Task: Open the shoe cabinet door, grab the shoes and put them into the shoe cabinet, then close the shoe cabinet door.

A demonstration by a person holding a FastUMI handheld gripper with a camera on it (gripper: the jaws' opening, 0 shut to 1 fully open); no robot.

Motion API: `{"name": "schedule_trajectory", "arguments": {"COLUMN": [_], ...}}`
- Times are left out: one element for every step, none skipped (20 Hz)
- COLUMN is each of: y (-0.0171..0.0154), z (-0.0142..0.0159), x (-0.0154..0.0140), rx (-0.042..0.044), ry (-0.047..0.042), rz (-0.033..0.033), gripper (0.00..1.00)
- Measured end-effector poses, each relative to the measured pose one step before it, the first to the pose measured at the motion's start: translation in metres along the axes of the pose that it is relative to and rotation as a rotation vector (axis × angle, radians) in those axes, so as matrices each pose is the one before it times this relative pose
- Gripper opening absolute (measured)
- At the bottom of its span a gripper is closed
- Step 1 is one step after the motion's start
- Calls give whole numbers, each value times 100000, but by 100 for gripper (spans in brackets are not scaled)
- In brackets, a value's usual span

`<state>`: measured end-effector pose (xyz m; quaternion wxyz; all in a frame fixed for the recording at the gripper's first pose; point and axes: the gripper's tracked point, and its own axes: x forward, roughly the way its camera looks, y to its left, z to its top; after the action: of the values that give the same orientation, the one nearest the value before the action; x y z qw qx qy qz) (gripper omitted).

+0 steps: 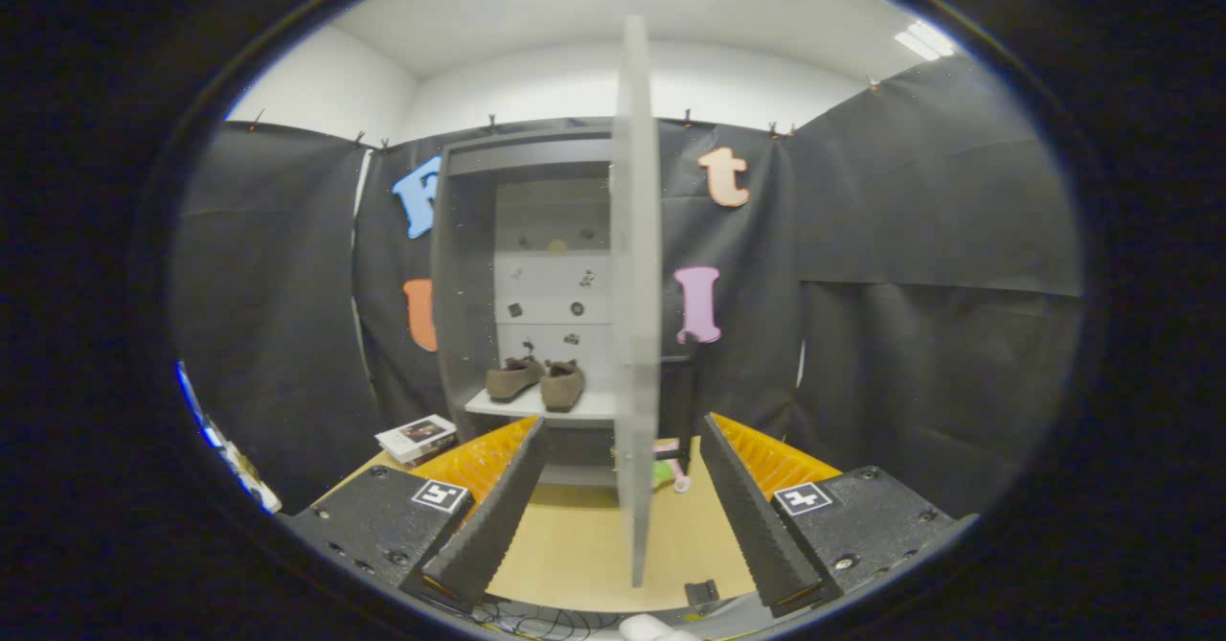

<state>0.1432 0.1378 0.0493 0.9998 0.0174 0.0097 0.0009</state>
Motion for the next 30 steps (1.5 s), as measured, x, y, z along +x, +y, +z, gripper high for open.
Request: {"name": "schedule_trajectory", "arguments": {"y": [-1386,-1365,-1415,-1104,-928,-670,-345,-211,29,-165,365,503,652,309,159,404,297,-83,83,85,243,132,121,153,397,631,526,415,482,606], "z": [102,-450,-36,-90,-209,-143,-196,-42,-50,-258,-206,-198,121,87,112,-51,63,-78,-105,-185,-138,-240,-227,-55,-90,102,69,3,-1,-251], "x": [275,325,615,1173,990,1129,1038,1027,1087,1145,947,787,709,864,464,305,256,166,264,215,140,439,302,294,50,170,105,137,125,41], "rx": [107,13,-421,-475,-389,-75,613,738,67,-56,116,386,612,72,-1284,-1551,-2002,-1374,-526,348,767,709,128,231,494,-291,-470,-223,54,350], "ry": [-517,-919,203,-93,1165,823,1419,543,514,828,1435,1005,614,625,1181,1330,1154,925,905,664,503,940,739,995,203,-425,-286,-360,-242,71], "rz": [-1765,-1423,-1251,-344,2,1590,1922,3255,3163,3398,4358,5075,5293,4515,3793,4368,3301,1807,1612,1142,693,356,-12,-548,-418,241,-279,-739,-832,-710], "gripper": [100,100,100,100,100,100,100,100,100,100,100,100,100,100,99,97,97,97,96,96,96,96,96,96,95,95,95,96,95,95]}}
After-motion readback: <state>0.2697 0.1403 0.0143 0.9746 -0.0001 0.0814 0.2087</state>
